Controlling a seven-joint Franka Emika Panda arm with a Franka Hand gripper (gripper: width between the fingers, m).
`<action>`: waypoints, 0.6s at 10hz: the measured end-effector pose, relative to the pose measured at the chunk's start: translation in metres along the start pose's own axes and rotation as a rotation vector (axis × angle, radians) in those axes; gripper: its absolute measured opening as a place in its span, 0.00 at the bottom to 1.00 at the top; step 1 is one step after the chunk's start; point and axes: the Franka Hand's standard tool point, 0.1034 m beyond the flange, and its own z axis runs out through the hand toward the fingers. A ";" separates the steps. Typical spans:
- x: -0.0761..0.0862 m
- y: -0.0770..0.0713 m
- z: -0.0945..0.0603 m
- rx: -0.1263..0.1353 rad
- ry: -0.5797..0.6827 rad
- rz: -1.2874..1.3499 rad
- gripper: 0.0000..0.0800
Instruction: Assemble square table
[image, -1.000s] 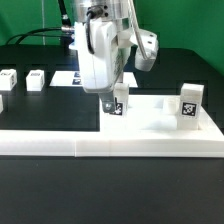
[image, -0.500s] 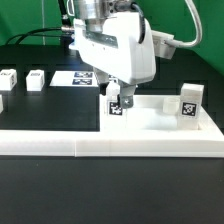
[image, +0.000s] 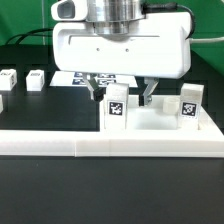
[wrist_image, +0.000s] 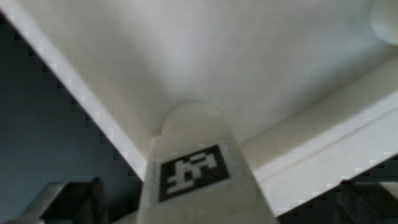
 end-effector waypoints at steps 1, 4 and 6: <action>-0.001 -0.001 0.000 -0.002 0.003 -0.045 0.81; 0.000 -0.001 0.000 -0.001 0.003 0.023 0.65; 0.000 0.005 0.001 -0.012 0.003 0.138 0.42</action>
Offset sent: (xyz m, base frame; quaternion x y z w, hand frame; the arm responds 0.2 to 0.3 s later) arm 0.0000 0.0000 0.0000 0.0000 0.0000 0.0000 1.0000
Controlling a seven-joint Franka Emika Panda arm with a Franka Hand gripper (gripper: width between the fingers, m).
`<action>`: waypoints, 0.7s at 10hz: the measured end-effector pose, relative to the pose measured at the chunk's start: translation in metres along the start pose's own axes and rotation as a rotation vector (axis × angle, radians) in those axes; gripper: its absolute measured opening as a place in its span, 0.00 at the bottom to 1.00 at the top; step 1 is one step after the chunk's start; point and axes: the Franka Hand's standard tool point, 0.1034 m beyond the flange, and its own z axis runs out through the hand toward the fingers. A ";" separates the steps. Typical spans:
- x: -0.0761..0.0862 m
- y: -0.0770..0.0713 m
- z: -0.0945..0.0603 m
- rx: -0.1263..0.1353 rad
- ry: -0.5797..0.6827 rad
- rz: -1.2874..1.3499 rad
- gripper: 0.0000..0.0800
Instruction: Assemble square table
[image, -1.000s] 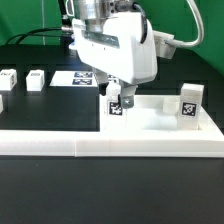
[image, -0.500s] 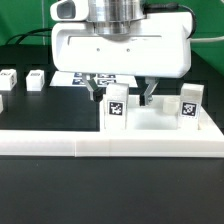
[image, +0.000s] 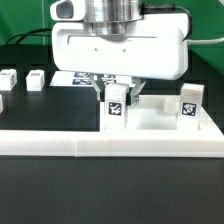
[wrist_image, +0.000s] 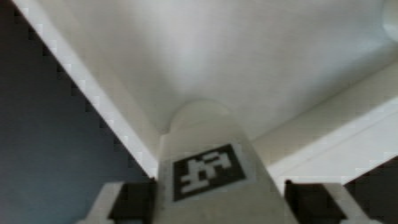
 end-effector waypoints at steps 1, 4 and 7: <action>0.000 0.000 0.000 -0.003 0.001 0.018 0.42; -0.001 -0.001 0.000 -0.028 0.009 0.105 0.42; -0.001 0.001 0.000 -0.035 0.012 0.103 0.43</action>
Offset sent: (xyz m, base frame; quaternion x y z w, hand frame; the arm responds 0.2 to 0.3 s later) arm 0.0199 0.0146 -0.0007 0.0177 -0.0007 0.2062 0.9783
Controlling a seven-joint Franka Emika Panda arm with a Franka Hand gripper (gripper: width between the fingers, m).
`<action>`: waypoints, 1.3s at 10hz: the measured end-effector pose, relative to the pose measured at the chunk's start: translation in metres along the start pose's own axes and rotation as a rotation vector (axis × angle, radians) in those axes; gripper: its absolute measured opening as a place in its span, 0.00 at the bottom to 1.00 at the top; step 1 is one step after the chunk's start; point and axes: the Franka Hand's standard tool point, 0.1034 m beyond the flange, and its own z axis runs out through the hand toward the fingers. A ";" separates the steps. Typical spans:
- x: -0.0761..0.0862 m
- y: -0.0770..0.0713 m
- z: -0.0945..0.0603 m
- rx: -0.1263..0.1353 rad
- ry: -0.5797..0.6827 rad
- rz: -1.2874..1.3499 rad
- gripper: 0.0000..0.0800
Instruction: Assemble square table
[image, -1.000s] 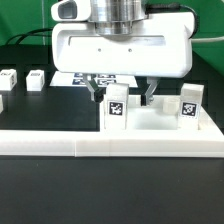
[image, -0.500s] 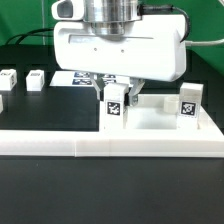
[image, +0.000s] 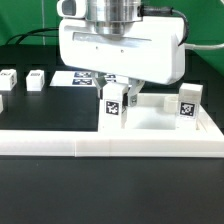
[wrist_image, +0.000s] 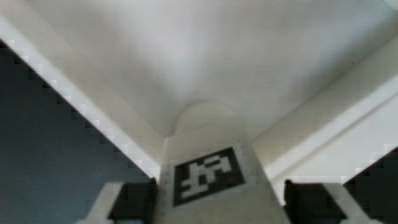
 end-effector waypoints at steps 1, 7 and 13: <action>0.000 0.000 0.000 0.000 -0.001 -0.005 0.43; 0.000 0.000 0.001 -0.001 -0.001 -0.006 0.80; 0.000 0.001 0.001 -0.001 -0.001 -0.006 0.81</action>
Offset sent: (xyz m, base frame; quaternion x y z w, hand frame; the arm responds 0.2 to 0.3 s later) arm 0.0000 0.0000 0.0000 0.0000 0.0000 0.0000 1.0000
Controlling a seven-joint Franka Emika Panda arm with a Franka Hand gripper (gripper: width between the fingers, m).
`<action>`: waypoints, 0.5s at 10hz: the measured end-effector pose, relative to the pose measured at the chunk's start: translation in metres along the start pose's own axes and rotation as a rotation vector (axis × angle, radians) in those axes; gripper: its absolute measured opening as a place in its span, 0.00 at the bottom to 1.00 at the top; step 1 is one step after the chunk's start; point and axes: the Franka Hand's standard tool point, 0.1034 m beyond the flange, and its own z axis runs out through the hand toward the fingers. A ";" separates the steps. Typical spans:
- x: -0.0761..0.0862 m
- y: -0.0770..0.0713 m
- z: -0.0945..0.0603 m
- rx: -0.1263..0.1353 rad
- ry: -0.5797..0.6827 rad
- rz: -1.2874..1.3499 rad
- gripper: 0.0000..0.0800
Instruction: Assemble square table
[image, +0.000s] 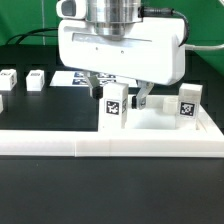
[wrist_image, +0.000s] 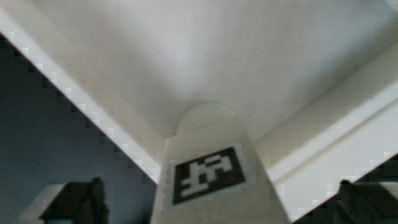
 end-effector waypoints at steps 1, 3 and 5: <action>0.000 0.000 0.000 0.000 0.000 0.000 0.81; 0.000 0.000 0.000 0.000 0.000 0.000 0.81; -0.002 0.007 -0.010 0.015 -0.006 -0.128 0.81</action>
Offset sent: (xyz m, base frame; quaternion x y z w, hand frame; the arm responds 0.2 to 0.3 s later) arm 0.0000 0.0000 0.0000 0.0000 0.0000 0.0000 1.0000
